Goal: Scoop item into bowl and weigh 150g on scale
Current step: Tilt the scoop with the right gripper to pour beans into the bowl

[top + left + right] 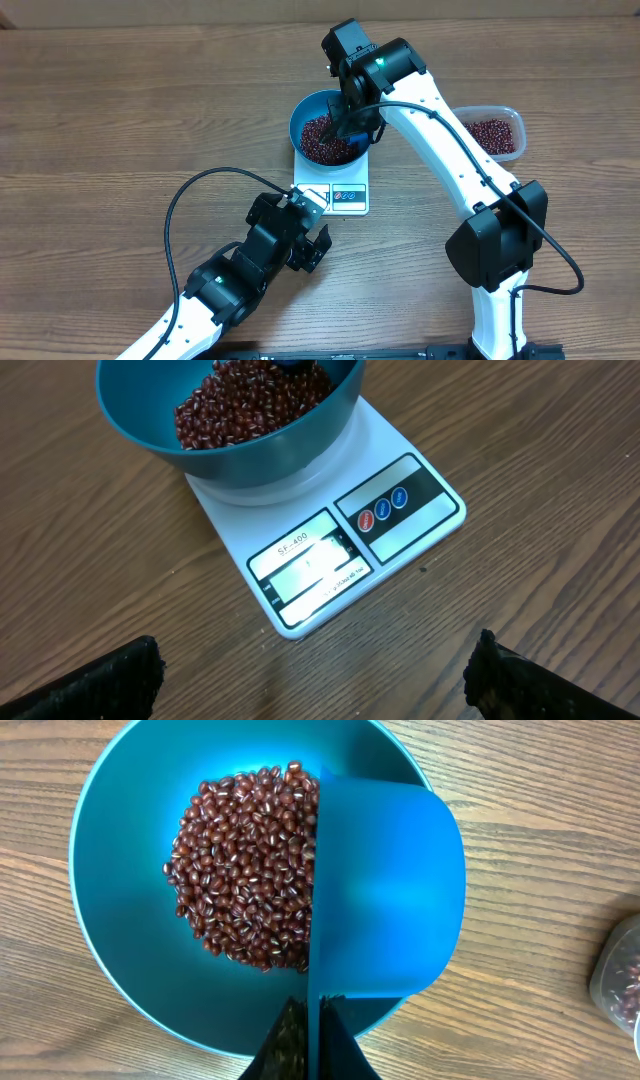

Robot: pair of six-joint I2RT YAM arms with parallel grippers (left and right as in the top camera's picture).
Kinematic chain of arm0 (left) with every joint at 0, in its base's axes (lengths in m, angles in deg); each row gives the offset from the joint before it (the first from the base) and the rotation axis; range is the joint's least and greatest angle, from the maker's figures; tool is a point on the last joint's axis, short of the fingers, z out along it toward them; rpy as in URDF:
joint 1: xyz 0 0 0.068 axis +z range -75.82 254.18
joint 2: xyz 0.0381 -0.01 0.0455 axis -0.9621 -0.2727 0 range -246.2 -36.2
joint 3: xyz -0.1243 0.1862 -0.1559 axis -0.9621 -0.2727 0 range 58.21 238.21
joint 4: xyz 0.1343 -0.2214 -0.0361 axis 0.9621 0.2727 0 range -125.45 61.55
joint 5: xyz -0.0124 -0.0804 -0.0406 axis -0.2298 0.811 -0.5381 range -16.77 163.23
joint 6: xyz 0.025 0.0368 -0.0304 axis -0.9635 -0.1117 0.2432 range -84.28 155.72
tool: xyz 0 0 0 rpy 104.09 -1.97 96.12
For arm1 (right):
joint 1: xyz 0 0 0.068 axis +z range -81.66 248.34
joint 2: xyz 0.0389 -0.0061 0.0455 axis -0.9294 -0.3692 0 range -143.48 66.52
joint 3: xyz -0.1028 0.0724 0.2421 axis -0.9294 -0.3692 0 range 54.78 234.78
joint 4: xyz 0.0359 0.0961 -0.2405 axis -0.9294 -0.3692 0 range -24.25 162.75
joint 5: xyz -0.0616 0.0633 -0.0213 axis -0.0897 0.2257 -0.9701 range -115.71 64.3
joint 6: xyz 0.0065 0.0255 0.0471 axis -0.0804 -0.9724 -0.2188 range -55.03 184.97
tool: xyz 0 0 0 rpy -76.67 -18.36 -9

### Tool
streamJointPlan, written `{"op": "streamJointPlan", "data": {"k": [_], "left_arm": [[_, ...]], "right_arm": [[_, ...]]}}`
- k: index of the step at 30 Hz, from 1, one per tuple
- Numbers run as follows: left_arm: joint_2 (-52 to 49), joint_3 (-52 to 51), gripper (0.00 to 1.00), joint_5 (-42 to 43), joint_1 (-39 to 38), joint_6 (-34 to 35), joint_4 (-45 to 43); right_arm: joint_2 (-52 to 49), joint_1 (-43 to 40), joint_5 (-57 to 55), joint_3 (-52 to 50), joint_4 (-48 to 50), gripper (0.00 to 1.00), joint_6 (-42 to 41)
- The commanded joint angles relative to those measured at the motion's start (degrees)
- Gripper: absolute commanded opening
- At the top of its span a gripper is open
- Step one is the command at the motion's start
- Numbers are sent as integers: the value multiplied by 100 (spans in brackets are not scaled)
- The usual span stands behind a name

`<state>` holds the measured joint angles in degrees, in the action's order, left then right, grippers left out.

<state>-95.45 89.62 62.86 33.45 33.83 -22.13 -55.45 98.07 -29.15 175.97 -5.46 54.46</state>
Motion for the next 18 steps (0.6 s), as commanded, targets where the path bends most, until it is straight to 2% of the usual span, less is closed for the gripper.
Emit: {"op": "streamJointPlan", "data": {"k": [1, 18], "left_arm": [[44, -31, 100, -55, 31, -68, -4], [44, -31, 100, -55, 31, -70, -4]], "right_arm": [[315, 22, -103, 234, 13, 4, -17], [315, 20, -103, 234, 13, 4, 4]]}}
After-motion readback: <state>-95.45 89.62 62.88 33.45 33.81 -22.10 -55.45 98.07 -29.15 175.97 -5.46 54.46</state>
